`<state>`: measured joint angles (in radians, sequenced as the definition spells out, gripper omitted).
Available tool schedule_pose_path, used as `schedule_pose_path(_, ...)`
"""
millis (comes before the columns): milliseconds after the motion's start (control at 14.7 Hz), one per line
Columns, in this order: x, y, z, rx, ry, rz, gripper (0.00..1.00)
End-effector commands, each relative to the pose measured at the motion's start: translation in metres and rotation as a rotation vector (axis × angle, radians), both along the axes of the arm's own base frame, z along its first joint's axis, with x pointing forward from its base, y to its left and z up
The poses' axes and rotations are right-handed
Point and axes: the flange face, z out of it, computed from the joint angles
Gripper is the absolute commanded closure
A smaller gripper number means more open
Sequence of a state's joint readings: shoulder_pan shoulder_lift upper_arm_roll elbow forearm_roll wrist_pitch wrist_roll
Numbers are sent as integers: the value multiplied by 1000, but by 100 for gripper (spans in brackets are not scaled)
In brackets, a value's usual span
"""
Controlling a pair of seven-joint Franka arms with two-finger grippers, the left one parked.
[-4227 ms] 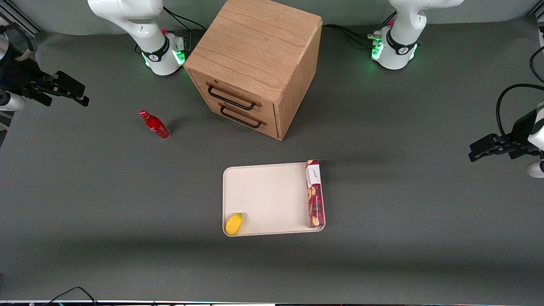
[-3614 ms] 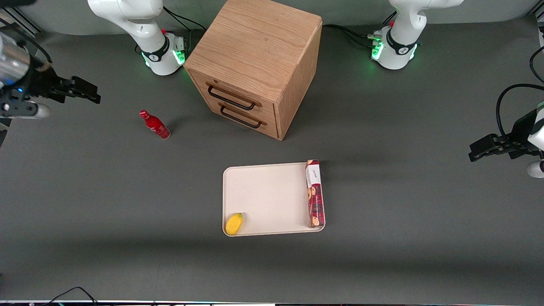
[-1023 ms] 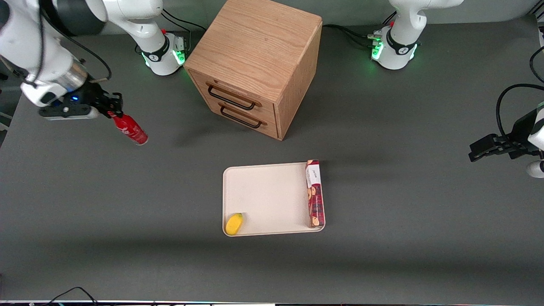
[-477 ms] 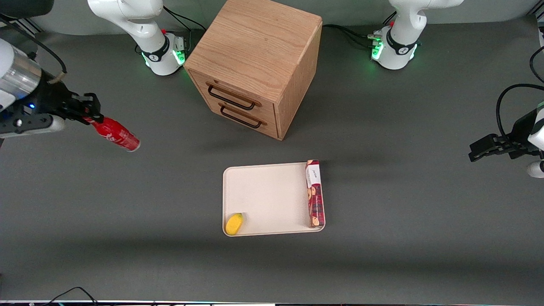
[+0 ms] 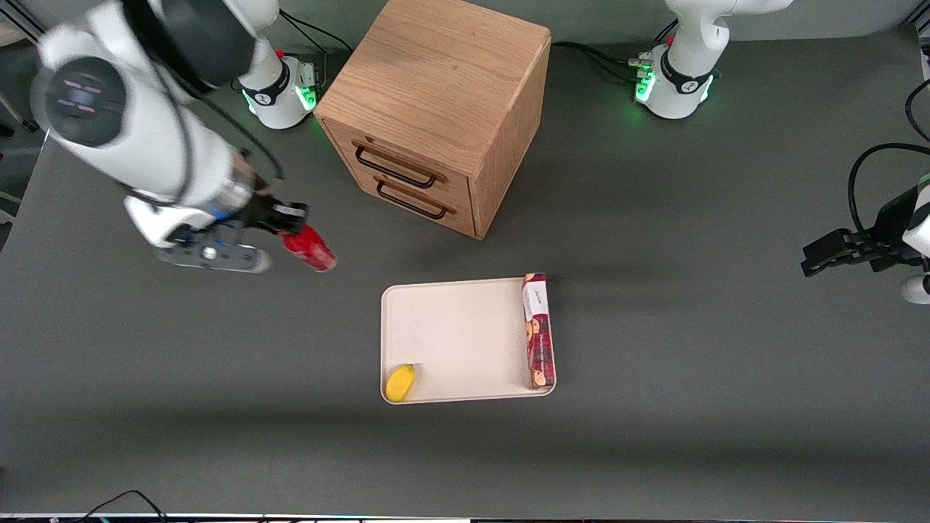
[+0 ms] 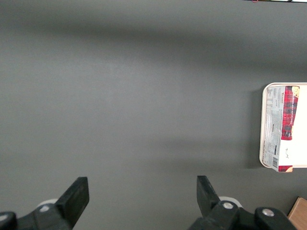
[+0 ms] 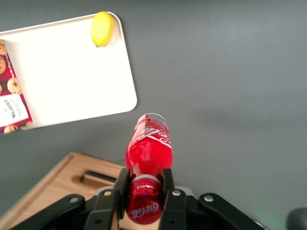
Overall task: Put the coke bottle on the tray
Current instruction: 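Carry the bottle over the white tray beside the mango, then set the bottle upright on the tray and open the right gripper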
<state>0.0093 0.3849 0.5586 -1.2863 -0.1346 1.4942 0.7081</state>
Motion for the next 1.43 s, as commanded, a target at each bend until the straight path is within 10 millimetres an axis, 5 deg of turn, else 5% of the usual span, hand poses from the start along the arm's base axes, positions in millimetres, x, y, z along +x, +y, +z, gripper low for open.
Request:
schedule_pose_path(0,23,38,-52,21,-3,-110,99)
schedule_pose_path(409,35,78,-180,-50,-56,-182,99)
schedule_pose_path(682,38,86,-210,-46,-72,-207,94)
schedule_pose_path(750,37,87,-212,-47,-74,-204,79)
schedule_pose_path(818,38,85,-214,-53,-73,-206,14)
schedule_pose_path(886,38,86,-212,-50,-75,-205,0)
schedule_pose_path(1091,34,86,-179,-52,-103,-193,0)
schedule_pose_path(1227,23,82,-126,-74,-143,-162,0)
schedule_pose_path(1364,6,56,-52,-126,-180,-58,0)
